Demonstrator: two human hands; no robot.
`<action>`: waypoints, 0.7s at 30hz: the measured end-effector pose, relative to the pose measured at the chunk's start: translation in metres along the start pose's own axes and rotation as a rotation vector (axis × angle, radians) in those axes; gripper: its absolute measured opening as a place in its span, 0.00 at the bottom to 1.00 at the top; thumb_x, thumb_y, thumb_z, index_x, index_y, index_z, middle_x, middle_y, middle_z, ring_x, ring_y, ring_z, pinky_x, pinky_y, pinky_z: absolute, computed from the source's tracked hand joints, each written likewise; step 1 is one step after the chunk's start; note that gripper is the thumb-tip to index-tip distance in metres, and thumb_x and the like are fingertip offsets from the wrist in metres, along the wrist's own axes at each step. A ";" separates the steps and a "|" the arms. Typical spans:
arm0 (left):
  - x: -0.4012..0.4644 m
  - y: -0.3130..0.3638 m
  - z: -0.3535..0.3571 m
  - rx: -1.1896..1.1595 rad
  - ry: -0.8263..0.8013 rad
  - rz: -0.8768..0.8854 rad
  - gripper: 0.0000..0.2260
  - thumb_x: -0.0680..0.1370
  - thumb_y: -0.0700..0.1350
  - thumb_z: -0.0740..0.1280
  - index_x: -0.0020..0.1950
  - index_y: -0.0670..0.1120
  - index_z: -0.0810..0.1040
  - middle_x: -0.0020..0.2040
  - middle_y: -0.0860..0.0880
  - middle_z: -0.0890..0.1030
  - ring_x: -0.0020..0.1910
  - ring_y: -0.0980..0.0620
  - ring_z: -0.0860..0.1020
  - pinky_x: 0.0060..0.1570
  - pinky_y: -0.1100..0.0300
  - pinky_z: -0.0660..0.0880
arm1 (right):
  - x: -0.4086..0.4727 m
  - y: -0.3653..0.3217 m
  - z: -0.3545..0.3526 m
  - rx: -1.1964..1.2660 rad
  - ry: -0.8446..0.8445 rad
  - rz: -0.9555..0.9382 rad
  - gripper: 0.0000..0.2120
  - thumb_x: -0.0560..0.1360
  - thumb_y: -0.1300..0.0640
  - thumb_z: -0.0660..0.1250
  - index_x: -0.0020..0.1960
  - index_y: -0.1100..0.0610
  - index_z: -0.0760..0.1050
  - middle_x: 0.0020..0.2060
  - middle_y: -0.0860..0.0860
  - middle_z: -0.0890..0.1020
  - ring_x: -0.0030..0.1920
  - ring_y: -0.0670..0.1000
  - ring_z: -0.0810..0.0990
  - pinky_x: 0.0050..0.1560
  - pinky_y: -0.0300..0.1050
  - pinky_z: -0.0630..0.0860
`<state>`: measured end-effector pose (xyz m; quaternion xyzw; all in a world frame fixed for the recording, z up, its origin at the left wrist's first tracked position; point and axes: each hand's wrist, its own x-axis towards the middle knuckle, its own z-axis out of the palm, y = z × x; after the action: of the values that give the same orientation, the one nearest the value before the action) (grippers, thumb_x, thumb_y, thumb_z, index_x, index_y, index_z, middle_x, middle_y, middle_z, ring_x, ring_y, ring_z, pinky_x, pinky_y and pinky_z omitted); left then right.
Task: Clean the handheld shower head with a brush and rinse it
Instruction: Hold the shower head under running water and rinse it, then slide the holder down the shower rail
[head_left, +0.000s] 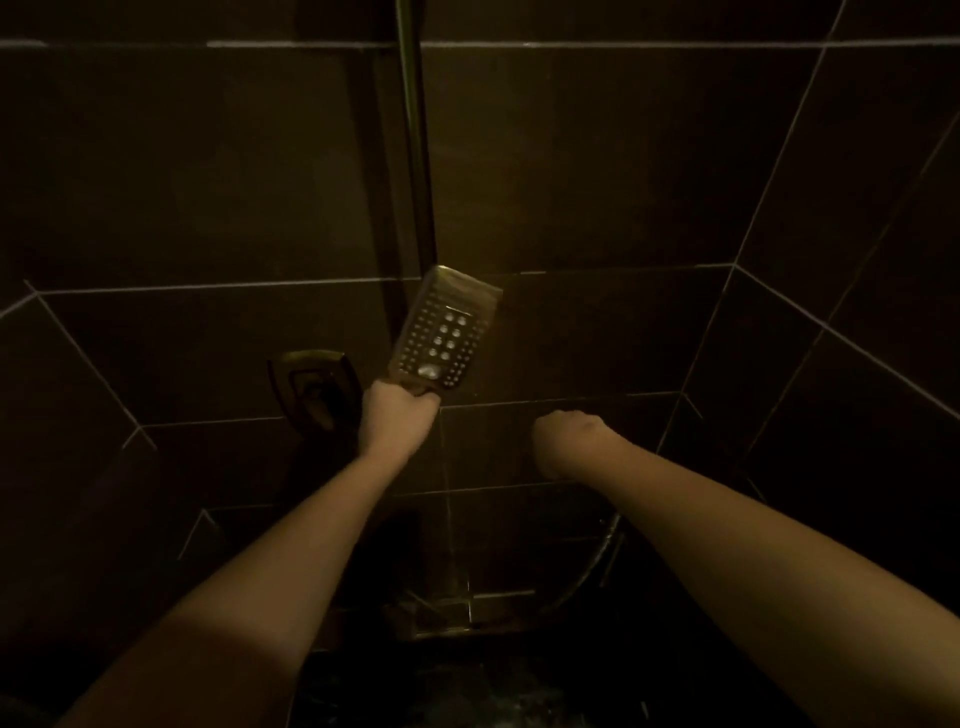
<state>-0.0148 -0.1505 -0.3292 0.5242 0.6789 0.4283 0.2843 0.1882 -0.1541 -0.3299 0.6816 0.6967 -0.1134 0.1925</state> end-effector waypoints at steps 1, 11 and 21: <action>0.001 0.002 0.000 -0.080 0.013 -0.040 0.07 0.74 0.41 0.73 0.37 0.48 0.79 0.31 0.50 0.81 0.26 0.53 0.79 0.25 0.59 0.73 | 0.001 0.003 -0.007 0.084 0.049 -0.005 0.11 0.78 0.57 0.65 0.60 0.56 0.76 0.44 0.52 0.76 0.45 0.53 0.79 0.43 0.47 0.77; 0.015 0.071 -0.045 -0.517 -0.138 -0.004 0.12 0.80 0.43 0.70 0.37 0.47 0.74 0.22 0.53 0.70 0.19 0.54 0.69 0.20 0.61 0.68 | -0.026 0.087 -0.204 1.407 0.742 -0.125 0.07 0.79 0.57 0.65 0.42 0.54 0.75 0.32 0.49 0.75 0.30 0.46 0.73 0.24 0.38 0.69; 0.038 0.186 -0.087 -0.680 -0.269 0.176 0.20 0.77 0.45 0.73 0.24 0.51 0.77 0.23 0.50 0.69 0.20 0.52 0.68 0.23 0.59 0.68 | -0.065 0.084 -0.386 1.513 1.014 -0.294 0.25 0.77 0.38 0.64 0.64 0.55 0.73 0.49 0.48 0.79 0.46 0.46 0.78 0.40 0.40 0.72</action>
<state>-0.0110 -0.1232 -0.1221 0.5079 0.4069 0.5792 0.4909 0.2272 -0.0472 0.0535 0.4987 0.5174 -0.2497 -0.6490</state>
